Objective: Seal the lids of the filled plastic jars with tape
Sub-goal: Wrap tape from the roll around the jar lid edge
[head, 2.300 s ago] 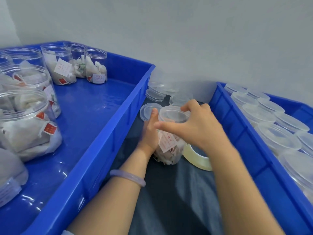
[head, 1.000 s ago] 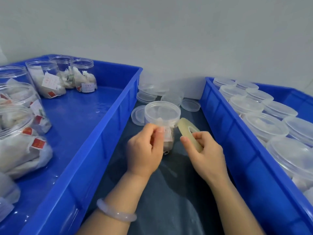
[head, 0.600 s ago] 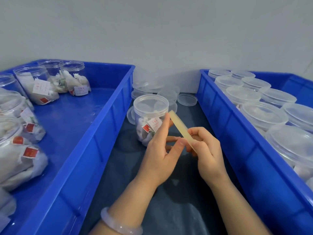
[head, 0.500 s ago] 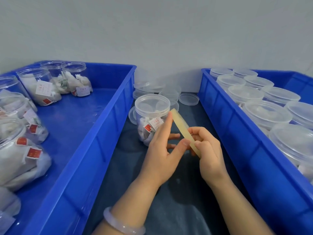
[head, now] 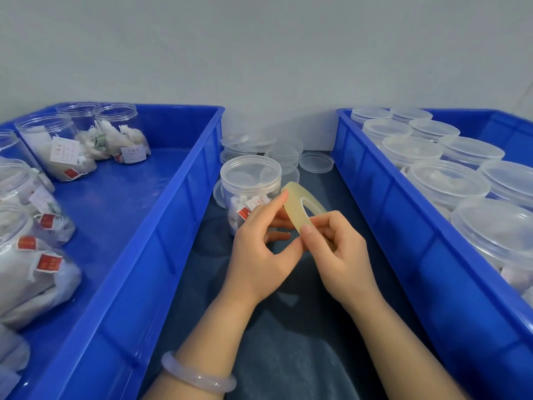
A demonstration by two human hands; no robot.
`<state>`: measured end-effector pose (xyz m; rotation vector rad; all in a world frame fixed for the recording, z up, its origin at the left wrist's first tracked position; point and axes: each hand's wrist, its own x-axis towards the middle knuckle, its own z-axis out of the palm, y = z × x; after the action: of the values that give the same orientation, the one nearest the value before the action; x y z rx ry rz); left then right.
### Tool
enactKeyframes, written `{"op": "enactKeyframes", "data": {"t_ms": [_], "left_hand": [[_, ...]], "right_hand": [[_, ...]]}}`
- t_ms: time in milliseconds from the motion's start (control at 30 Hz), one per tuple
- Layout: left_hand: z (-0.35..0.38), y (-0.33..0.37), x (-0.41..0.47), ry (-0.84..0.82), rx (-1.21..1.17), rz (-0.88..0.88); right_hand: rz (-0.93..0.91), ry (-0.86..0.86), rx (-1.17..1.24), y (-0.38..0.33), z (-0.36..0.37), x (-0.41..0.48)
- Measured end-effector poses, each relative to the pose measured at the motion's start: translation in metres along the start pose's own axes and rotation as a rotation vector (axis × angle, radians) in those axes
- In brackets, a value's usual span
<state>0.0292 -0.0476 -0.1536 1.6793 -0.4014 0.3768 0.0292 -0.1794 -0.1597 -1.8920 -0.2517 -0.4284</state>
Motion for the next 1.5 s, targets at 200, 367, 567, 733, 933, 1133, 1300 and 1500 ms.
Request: {"op": "enactKeyframes", "data": {"t_ms": [200,367,567,733,933,1133,1300,1500], "left_hand": [[0.005,-0.002,-0.002,0.072,-0.159,-0.112],[0.008,-0.003,0.001,0.200,-0.309,-0.181],[0.005,-0.006,0.004,0.197,-0.397,-0.274],[0.002,-0.007,0.006,0.158,-0.408,-0.320],[0.007,-0.004,0.003,0.236,-0.367,-0.273],[0.006,-0.006,0.002,0.268,-0.294,-0.267],[0.009,-0.008,0.003,0.233,-0.235,-0.304],[0.012,-0.005,-0.001,0.174,-0.011,-0.177]], "right_hand": [[0.007,0.064,-0.109,0.005,-0.002,0.001],[0.003,0.049,-0.142,0.006,0.001,0.000],[-0.024,0.008,-0.156,0.010,0.001,-0.001],[-0.033,0.023,-0.156,0.012,0.002,-0.002],[-0.025,0.036,-0.146,0.012,0.004,-0.002],[-0.030,0.036,-0.183,0.012,0.003,-0.002],[-0.027,0.021,-0.217,0.011,0.004,-0.003],[-0.010,0.058,-0.204,0.010,0.007,-0.003]]}}
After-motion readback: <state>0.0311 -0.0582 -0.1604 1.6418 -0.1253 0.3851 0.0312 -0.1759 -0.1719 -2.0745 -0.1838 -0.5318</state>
